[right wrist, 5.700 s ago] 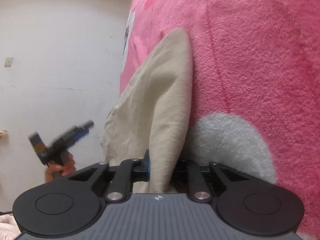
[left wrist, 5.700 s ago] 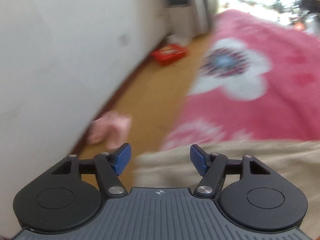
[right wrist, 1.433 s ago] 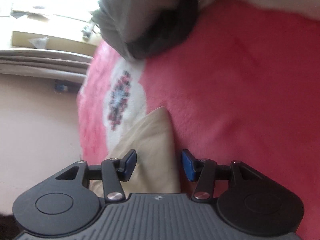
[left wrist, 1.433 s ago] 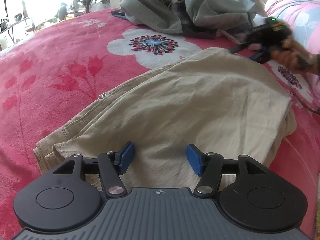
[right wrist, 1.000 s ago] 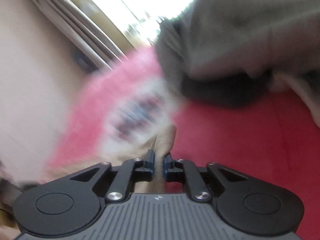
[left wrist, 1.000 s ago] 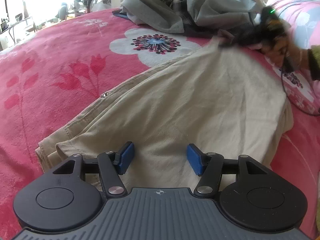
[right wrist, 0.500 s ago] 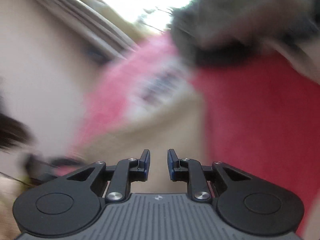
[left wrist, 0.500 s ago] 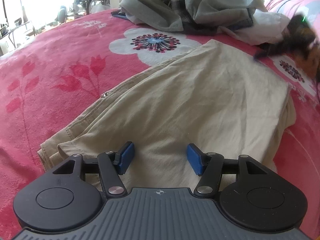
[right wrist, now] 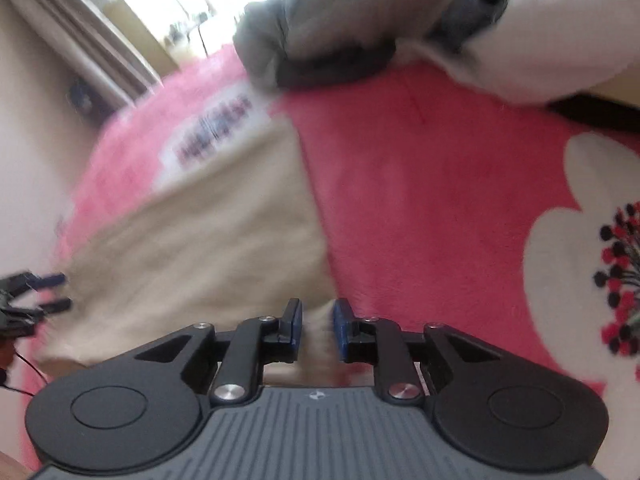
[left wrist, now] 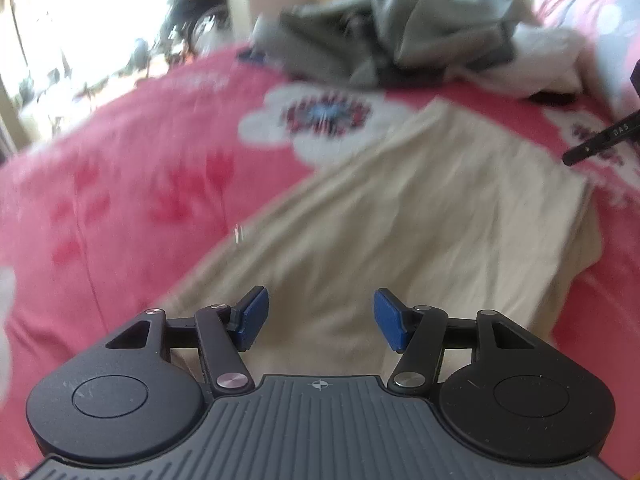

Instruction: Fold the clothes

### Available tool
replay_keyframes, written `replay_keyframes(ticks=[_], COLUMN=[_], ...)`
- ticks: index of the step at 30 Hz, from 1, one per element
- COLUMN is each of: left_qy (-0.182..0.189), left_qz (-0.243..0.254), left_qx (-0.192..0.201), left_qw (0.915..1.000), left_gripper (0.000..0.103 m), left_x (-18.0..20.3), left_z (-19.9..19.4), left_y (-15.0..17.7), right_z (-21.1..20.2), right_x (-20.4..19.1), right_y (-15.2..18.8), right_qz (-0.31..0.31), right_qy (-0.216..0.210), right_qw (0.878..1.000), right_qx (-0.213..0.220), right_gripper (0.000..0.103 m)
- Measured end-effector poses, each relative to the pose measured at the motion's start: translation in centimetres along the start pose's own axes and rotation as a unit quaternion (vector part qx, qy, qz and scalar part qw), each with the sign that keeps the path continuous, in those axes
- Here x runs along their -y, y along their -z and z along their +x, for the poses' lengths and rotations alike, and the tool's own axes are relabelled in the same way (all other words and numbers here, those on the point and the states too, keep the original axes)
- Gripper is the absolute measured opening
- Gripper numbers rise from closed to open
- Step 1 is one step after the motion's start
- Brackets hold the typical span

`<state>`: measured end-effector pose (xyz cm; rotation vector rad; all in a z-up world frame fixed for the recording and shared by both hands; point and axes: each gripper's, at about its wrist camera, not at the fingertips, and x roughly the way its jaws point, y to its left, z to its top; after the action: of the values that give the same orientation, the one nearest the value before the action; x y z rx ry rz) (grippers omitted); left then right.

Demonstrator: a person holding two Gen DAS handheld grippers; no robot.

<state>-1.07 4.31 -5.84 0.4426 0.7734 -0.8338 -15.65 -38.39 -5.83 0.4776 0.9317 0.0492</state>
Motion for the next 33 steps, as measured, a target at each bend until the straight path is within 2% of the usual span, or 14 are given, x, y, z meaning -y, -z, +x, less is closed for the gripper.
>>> replay_keyframes(ticks=[3,5,7,10,13,15,20,23,25,29,33], left_qy=[0.038,0.065,0.106,0.147,0.149,0.147,0.138,0.129,0.127,0.129,0.133], left_qz=[0.054,0.090,0.131,0.178,0.207,0.195,0.148,0.146,0.149,0.137,0.114], left_qx=[0.010,0.015,0.013,0.009,-0.002,-0.001,0.005,0.007,0.010,0.014,0.016], left_qw=[0.9978,0.9936,0.9856,0.9729,0.9668,0.9697,0.9794,0.9808,0.9805,0.9821,0.9844], left_gripper=[0.059,0.059,0.059,0.059,0.055,0.053,0.046,0.041,0.036,0.029,0.022], left_x=[1.7,3.0,6.1,10.3,13.2,13.6,13.6,13.6,13.7,13.4,13.1], left_z=[-1.0,-1.6,-0.7,1.1,2.8,3.4,4.4,4.7,4.7,4.9,4.9], left_y=[-2.4,-3.9,-4.5,-3.9,-2.5,-1.9,-1.8,-1.9,-1.9,-2.1,-2.2], right_z=[-2.6,-2.9,-3.7,-3.9,-2.9,-2.4,-1.0,0.3,0.4,0.2,-0.4], right_x=[-2.2,-3.2,-3.4,-2.1,-0.7,-0.2,0.0,0.2,0.2,-0.1,0.1], right_y=[0.4,1.0,2.1,4.5,6.4,7.4,8.1,8.1,8.1,8.0,8.0], right_qz=[-0.026,-0.044,-0.047,0.015,0.114,0.153,0.191,0.209,0.218,0.219,0.223], right_qy=[-0.025,-0.041,-0.056,-0.073,-0.091,-0.096,-0.114,-0.115,-0.126,-0.139,-0.150], right_qw=[0.999,0.998,0.997,0.997,0.988,0.982,0.973,0.969,0.966,0.965,0.963], right_qx=[0.033,0.025,0.011,-0.022,-0.047,-0.058,-0.061,-0.065,-0.053,-0.033,-0.018], right_gripper=[0.020,0.020,0.020,0.021,0.024,0.024,0.024,0.024,0.024,0.011,0.007])
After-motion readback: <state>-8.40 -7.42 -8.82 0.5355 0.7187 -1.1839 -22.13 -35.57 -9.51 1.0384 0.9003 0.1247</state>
